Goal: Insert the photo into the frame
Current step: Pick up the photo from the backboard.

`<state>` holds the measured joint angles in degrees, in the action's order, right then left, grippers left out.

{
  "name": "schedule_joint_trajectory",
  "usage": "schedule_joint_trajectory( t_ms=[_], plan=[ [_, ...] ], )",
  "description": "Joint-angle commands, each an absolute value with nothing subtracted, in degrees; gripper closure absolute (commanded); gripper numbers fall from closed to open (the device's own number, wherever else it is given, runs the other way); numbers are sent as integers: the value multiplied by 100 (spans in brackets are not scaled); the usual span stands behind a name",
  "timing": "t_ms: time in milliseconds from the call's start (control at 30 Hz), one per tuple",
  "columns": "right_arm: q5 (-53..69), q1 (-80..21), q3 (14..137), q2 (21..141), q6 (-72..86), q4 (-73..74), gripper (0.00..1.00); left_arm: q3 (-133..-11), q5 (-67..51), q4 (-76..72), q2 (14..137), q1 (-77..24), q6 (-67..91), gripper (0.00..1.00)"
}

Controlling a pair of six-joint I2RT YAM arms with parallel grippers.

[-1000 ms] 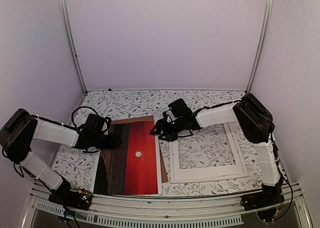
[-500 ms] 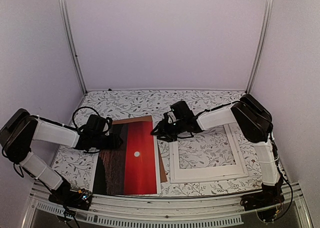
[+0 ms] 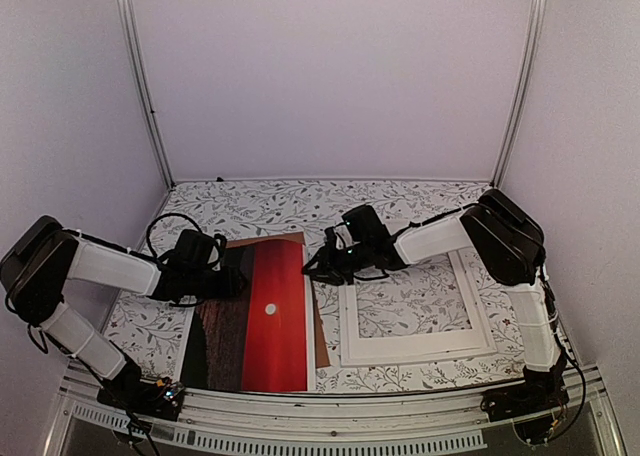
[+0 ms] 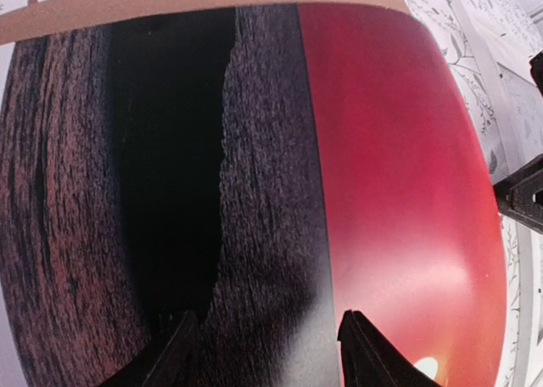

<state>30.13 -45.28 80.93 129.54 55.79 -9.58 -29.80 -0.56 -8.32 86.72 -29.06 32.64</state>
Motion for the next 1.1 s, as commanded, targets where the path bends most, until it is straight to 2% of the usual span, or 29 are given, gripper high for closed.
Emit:
schedule_joint_trajectory(
  t_ms=[0,333,1067],
  plan=[
    [3287,-4622,8068,12763,5431,-1371,70,-2865,-105,-501,8864,-3015,3334,40],
    [3412,-4665,8060,12732,5312,-1453,72,-2909,-110,-501,8902,-3045,3335,40],
    [3980,-5061,8253,12924,5155,-1775,50,-2953,-114,-466,8919,-3063,3347,39]
  ],
)
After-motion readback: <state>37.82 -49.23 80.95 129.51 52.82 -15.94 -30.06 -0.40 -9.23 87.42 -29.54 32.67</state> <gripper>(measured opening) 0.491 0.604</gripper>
